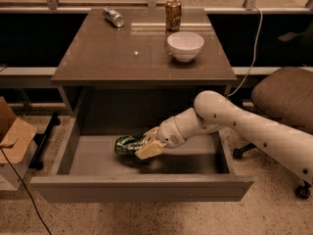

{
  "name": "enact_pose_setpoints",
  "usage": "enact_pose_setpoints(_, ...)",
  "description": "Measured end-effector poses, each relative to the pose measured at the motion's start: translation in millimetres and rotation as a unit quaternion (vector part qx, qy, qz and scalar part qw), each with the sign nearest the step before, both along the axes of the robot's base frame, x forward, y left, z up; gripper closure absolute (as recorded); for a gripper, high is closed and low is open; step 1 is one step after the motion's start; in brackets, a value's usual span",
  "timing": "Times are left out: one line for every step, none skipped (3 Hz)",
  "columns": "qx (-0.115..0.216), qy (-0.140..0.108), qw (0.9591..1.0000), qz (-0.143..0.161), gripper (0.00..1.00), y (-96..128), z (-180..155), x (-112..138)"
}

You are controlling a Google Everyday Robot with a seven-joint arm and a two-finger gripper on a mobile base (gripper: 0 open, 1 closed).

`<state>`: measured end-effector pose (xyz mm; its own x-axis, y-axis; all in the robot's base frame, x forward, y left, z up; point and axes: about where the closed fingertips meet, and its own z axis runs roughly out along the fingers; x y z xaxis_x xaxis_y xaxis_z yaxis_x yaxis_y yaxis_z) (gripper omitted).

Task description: Place green can into top drawer

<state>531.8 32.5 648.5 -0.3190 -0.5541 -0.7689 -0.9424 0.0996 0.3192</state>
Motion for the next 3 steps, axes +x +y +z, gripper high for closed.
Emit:
enact_pose_setpoints(0.0, 0.002, 1.0, 0.001, 0.31, 0.2, -1.4, -1.1)
enact_pose_setpoints(0.0, 0.003, 1.0, 0.003, 0.07, 2.1, -2.1, -2.0)
enact_pose_setpoints(0.0, 0.004, 1.0, 0.005, 0.0, 3.3, -2.6, -2.6)
